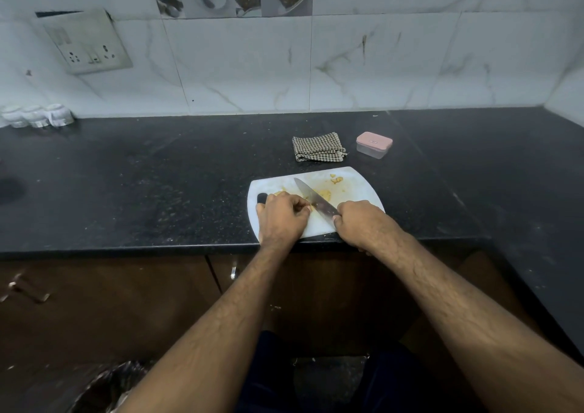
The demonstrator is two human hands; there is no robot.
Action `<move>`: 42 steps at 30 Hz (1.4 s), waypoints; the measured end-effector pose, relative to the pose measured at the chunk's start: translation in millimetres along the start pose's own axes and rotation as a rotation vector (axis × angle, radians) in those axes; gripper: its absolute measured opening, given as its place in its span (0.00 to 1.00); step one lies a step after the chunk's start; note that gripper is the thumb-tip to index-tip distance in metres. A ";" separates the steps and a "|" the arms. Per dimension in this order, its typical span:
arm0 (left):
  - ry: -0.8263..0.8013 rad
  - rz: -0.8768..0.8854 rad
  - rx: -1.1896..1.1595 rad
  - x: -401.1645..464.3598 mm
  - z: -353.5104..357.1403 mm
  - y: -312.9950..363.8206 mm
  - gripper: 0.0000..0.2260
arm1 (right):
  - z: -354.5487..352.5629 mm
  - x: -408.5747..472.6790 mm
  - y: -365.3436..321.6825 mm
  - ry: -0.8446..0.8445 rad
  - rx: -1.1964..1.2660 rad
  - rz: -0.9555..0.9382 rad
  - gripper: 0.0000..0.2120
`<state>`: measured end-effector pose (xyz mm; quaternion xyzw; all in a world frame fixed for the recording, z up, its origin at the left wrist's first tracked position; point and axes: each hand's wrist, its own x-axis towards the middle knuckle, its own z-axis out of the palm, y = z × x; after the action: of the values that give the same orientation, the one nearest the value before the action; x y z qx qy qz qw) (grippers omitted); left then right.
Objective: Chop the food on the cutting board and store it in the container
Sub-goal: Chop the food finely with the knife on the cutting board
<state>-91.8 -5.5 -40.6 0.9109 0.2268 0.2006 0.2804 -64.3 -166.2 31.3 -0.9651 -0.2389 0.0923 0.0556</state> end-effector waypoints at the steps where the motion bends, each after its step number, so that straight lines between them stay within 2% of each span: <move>1: 0.000 0.002 0.005 -0.3 -0.1 0.1 0.07 | -0.6 -0.2 -0.9 -0.009 -0.010 0.002 0.15; 9: 0.002 0.010 0.008 -0.9 -0.1 0.2 0.06 | -0.6 2.5 -11.3 -0.052 -0.101 0.005 0.15; 29: 0.004 0.007 -0.009 -0.1 -0.5 -3.0 0.06 | 12.6 3.1 -5.7 -0.037 0.026 -0.002 0.11; 42: 0.004 0.016 0.001 0.1 -0.2 -2.5 0.07 | 11.8 1.1 -11.4 -0.050 -0.046 -0.010 0.12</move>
<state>-92.6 -3.5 -41.9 0.9123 0.2203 0.2046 0.2781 -70.9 -154.9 21.4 -0.9623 -0.2470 0.1107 0.0277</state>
